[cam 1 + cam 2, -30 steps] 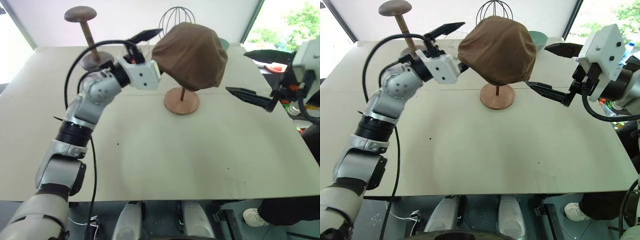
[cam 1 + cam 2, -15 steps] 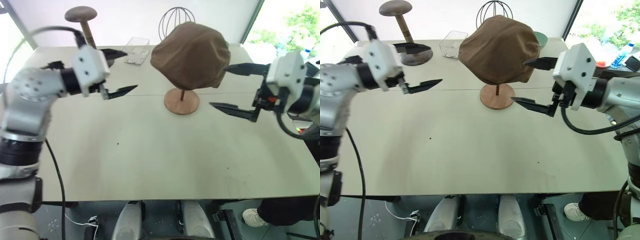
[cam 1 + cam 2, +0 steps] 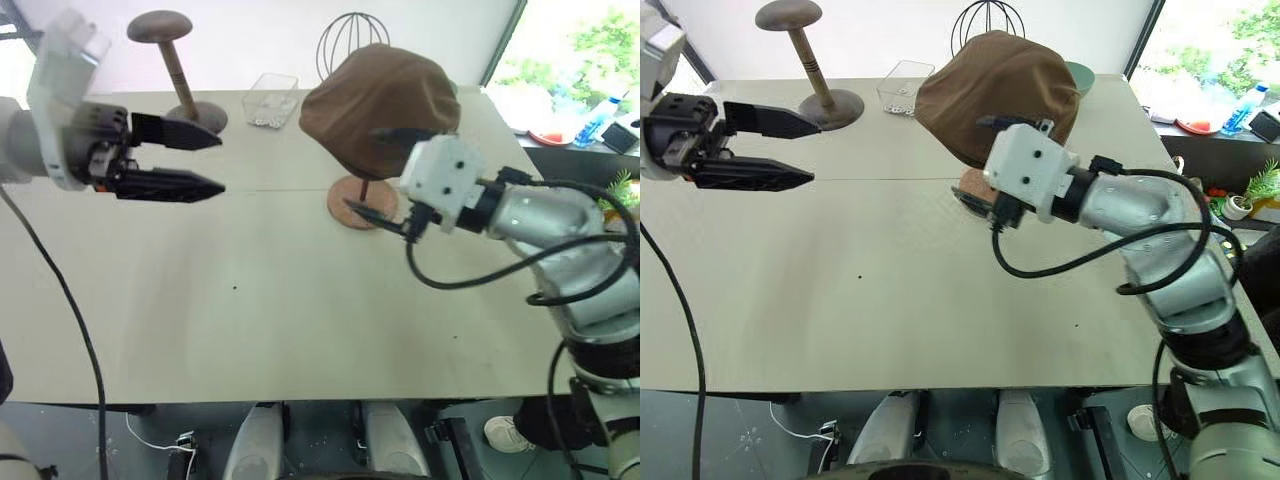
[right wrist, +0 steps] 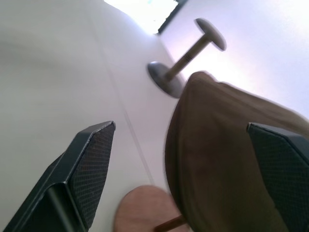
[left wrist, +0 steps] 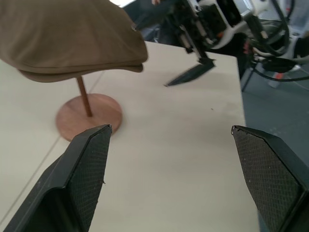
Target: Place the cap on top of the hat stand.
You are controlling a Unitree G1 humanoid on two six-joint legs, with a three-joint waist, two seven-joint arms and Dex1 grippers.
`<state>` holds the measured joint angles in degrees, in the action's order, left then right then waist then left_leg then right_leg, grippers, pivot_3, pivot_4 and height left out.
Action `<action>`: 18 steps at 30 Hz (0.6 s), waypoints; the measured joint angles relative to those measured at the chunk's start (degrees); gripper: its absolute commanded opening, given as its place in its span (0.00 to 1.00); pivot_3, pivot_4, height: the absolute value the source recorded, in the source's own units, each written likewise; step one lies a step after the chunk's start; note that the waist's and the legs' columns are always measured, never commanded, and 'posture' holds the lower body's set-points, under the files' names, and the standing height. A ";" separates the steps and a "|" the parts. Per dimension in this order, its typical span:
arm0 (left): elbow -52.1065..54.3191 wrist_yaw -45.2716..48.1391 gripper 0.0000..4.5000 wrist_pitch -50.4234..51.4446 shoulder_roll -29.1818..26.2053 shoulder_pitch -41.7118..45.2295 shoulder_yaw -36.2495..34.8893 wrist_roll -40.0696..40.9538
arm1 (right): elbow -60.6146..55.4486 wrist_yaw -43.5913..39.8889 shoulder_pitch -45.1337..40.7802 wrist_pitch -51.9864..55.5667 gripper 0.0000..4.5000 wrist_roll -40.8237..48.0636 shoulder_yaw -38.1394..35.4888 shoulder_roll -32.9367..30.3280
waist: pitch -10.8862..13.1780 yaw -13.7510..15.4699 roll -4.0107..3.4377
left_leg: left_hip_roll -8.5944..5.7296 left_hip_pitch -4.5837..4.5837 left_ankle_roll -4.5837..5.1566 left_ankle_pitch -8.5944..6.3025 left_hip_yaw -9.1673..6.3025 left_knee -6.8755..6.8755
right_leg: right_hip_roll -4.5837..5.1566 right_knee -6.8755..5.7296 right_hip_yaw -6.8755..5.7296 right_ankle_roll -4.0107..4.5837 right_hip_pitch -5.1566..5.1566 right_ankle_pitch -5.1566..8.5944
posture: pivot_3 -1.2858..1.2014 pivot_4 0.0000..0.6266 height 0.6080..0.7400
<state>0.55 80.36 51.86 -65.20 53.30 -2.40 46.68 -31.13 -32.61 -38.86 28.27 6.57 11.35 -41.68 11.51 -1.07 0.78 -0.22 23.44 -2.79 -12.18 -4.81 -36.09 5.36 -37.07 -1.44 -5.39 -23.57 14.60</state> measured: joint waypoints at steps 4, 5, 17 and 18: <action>-3.00 1.96 0.92 -0.17 0.58 3.59 1.55 -1.94 | 3.01 5.46 -0.30 -5.87 1.00 -12.11 5.18 2.13 | 0.00 0.03 0.03 | 0.00 0.01 0.00 0.00 0.00 0.02 | -0.01 0.01 0.01 0.00 -0.02 0.00 | 0.52 0.24 1.00; -3.80 2.07 0.92 -0.16 1.04 4.47 1.66 -2.43 | 4.35 6.61 -0.26 -7.34 1.00 -14.92 6.21 2.72 | 0.00 0.02 0.02 | 0.00 0.01 0.00 0.00 0.01 0.02 | -0.01 0.01 0.02 0.00 -0.02 0.00 | 0.52 0.24 1.00; -7.21 4.41 0.92 -1.17 4.16 8.24 3.36 -6.68 | 12.08 15.73 0.82 -12.65 1.00 -35.35 10.75 10.73 | 0.01 -0.17 0.04 | 0.02 0.04 0.01 0.01 0.01 0.05 | -0.05 -0.05 0.07 -0.03 -0.09 -0.01 | 0.52 0.24 1.00; -7.20 4.54 0.92 -1.17 4.22 8.24 3.36 -6.77 | 12.83 16.67 1.02 -13.16 1.00 -36.78 10.75 10.90 | 0.01 -0.16 0.04 | 0.02 0.04 0.01 0.01 0.01 0.05 | -0.05 -0.05 0.07 -0.03 -0.09 -0.02 | 0.52 0.24 1.00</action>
<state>-6.65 84.90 50.69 -60.98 61.55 0.96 39.91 -18.30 -15.94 -37.84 15.11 -30.21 22.10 -30.78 11.52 -1.23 0.82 -0.21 23.48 -2.78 -12.18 -4.81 -36.04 5.32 -37.11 -1.37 -5.43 -23.66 14.59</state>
